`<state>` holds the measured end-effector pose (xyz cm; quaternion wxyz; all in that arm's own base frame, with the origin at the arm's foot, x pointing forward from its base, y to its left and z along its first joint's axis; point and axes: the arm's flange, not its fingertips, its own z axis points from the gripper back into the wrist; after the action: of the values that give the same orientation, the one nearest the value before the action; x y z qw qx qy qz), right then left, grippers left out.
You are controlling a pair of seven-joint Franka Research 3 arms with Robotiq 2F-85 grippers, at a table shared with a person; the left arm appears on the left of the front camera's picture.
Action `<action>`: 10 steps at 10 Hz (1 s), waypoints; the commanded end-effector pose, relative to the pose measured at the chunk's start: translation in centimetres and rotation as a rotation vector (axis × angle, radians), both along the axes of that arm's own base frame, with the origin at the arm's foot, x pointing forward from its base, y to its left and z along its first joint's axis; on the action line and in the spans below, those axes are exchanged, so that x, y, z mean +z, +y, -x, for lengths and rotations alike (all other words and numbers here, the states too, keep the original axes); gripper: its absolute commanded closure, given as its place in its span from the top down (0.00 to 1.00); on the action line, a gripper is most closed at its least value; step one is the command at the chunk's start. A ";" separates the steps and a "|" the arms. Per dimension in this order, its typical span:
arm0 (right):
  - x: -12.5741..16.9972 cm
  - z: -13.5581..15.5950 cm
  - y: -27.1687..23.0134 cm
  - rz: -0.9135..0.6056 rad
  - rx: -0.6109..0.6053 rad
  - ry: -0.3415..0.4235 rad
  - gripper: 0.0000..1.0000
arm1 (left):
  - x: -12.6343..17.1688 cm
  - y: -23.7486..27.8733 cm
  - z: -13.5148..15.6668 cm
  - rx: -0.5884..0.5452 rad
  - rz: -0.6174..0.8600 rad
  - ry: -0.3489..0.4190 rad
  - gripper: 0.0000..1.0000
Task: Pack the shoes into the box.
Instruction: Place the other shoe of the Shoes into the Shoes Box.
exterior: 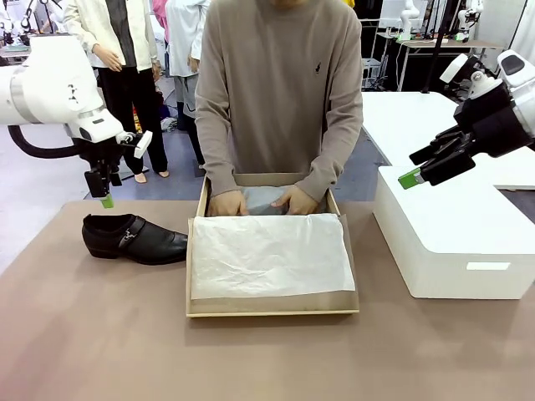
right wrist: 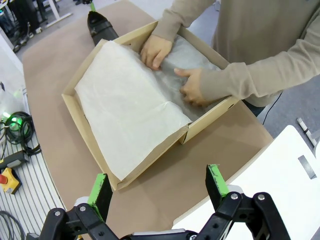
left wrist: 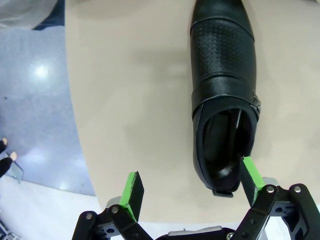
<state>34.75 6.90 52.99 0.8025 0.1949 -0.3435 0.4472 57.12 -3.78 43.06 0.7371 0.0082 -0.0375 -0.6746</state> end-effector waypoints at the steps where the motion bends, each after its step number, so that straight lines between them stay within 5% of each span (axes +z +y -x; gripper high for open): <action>1: -0.1 -0.3 -0.1 -0.018 0.024 -0.013 1.00 | -1.7 0.4 -0.3 0.018 -0.025 0.005 1.00; 10: -0.1 -0.3 -0.1 -0.018 0.024 -0.013 1.00 | -5.6 0.8 -1.7 -0.092 -0.031 0.035 1.00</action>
<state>34.75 6.90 52.99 0.8025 0.1949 -0.3435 0.4472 58.50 -3.53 37.66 0.7168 0.0037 -0.0102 -0.6972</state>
